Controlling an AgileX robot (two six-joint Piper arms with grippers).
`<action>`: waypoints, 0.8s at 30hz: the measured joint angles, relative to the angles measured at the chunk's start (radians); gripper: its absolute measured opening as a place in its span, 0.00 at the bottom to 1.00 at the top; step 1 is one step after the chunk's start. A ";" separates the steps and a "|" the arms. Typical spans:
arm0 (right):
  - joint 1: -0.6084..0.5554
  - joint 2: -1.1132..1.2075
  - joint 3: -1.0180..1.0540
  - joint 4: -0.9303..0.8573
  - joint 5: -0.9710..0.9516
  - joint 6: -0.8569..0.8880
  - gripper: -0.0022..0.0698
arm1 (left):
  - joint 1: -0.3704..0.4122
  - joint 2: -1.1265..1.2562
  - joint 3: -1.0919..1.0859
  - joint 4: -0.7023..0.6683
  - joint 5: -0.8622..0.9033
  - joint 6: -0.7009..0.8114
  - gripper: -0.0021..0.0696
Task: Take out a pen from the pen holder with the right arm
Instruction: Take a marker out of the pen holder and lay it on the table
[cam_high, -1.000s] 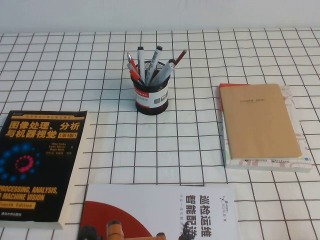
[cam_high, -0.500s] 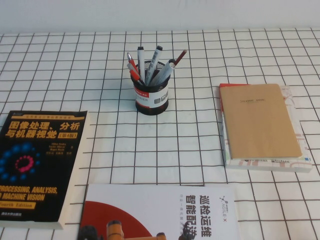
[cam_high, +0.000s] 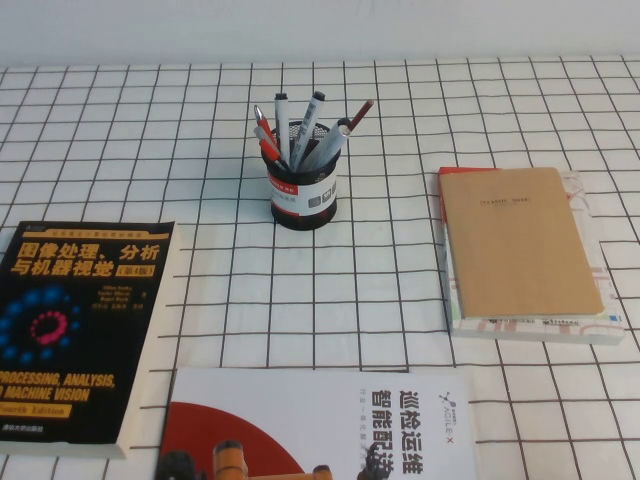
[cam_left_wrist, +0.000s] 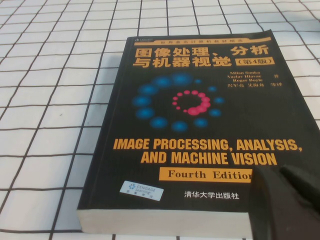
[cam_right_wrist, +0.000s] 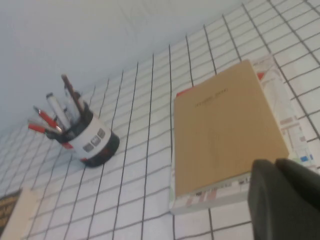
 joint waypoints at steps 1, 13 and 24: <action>0.000 0.038 -0.028 -0.008 0.024 -0.013 0.01 | 0.000 0.000 0.000 0.000 0.000 0.000 0.03; 0.000 0.552 -0.361 -0.035 0.287 -0.186 0.01 | 0.000 0.000 0.000 0.000 0.000 0.000 0.03; 0.051 0.800 -0.484 0.065 0.271 -0.334 0.01 | 0.000 0.000 0.000 0.000 0.000 0.000 0.03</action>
